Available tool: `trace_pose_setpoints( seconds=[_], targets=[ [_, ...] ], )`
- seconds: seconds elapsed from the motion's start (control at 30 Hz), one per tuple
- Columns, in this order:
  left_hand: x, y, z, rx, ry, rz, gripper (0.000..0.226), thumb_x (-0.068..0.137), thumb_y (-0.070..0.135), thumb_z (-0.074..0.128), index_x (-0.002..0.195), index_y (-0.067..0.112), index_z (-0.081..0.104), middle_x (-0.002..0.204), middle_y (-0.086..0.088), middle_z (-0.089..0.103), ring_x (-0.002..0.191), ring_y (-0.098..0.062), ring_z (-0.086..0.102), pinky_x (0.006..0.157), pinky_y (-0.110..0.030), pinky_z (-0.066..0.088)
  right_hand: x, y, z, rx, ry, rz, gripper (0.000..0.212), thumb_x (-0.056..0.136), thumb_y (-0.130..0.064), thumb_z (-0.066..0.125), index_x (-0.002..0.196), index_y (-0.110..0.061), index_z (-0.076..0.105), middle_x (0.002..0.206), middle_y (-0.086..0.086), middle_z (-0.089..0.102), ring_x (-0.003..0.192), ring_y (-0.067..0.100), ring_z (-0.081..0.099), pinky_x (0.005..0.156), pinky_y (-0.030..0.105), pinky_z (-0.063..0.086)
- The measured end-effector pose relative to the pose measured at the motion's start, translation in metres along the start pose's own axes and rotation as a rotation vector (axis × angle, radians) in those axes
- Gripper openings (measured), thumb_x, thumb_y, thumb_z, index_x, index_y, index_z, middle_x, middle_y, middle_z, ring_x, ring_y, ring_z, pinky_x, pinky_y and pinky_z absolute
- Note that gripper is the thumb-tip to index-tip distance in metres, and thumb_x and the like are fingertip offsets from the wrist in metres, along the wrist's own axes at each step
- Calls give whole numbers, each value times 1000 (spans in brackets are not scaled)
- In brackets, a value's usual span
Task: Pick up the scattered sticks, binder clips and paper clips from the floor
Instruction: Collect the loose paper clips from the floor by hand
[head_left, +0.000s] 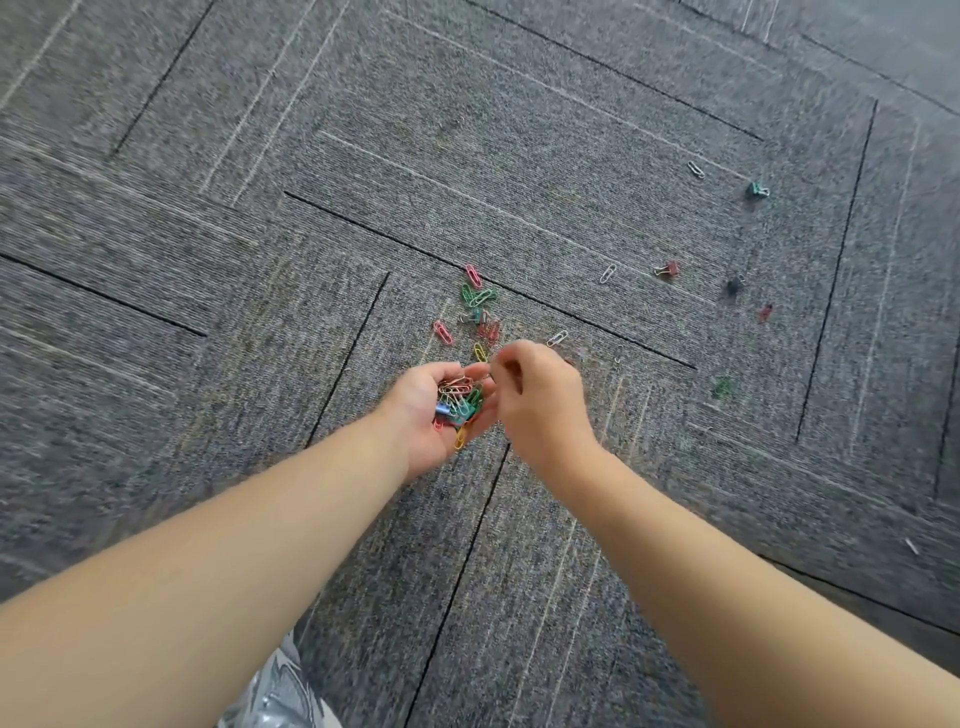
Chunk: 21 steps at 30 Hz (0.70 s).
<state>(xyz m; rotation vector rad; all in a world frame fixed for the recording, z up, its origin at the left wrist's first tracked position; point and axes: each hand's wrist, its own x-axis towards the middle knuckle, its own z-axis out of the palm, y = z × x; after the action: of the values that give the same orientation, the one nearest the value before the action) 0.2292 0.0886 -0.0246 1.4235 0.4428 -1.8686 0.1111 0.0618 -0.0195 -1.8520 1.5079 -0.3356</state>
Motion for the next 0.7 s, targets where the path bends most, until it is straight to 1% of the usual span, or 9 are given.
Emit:
trace_pose_setpoints(
  seconds=[0.1,0.2,0.27,0.33,0.4,0.43,0.5,0.63,0.7],
  targets=[
    [1,1,-6,-13,15,-4,17,90,17,51,79,9,59,63,-4,60,50,-14,59,42,-19,48,-9,-17,18,-130,-98,-312,9,78,2,58,82,-1,66,81,11,63,73,28,55,63,41,49],
    [0,5,-15,-74,-10,8,24,94,19,46,75,11,59,56,-1,61,47,-12,61,40,-16,47,-3,-24,26,-153,1,-477,10,76,-5,59,73,-6,69,78,7,67,75,28,58,66,38,49],
    [-3,12,-23,-95,-13,16,24,94,20,50,75,10,61,62,-5,65,50,-15,63,44,-18,52,13,-30,24,-54,187,-433,13,83,-13,61,79,-5,70,88,8,67,83,26,59,75,35,46],
    [-6,21,-35,-101,-59,25,23,95,21,50,78,9,61,69,-9,66,57,-20,64,53,-26,56,42,-31,23,-2,257,-211,20,90,-21,58,97,-6,69,109,10,61,103,23,53,89,38,44],
    [-7,29,-47,-91,-69,40,27,97,21,46,77,9,60,71,-10,66,58,-21,64,56,-28,56,77,-26,23,-79,58,-2,38,95,-31,51,129,-12,55,142,9,40,131,22,34,111,39,30],
    [-7,32,-51,-86,-54,58,28,97,21,44,77,8,60,69,-10,66,56,-21,64,55,-27,56,89,-23,24,-154,-79,37,47,97,-36,48,140,-16,43,153,7,27,140,23,22,114,39,21],
    [-8,37,-56,-88,-27,86,30,98,20,43,75,8,59,65,-10,67,52,-21,64,54,-27,56,96,-16,28,-349,-278,-27,55,98,-42,42,147,-20,30,159,3,14,145,26,8,116,39,11],
    [-6,37,-58,-86,-7,79,30,97,20,44,74,8,60,66,-10,66,57,-21,63,57,-27,56,74,0,31,-577,-331,-240,62,96,-43,46,149,-15,27,158,3,15,146,27,8,117,37,10],
    [-5,34,-57,-88,-3,73,30,98,20,44,75,8,60,66,-10,67,59,-21,63,58,-27,56,57,10,32,-601,-308,-321,58,94,-32,55,144,-8,37,154,11,27,142,32,22,116,38,15]
  ],
)
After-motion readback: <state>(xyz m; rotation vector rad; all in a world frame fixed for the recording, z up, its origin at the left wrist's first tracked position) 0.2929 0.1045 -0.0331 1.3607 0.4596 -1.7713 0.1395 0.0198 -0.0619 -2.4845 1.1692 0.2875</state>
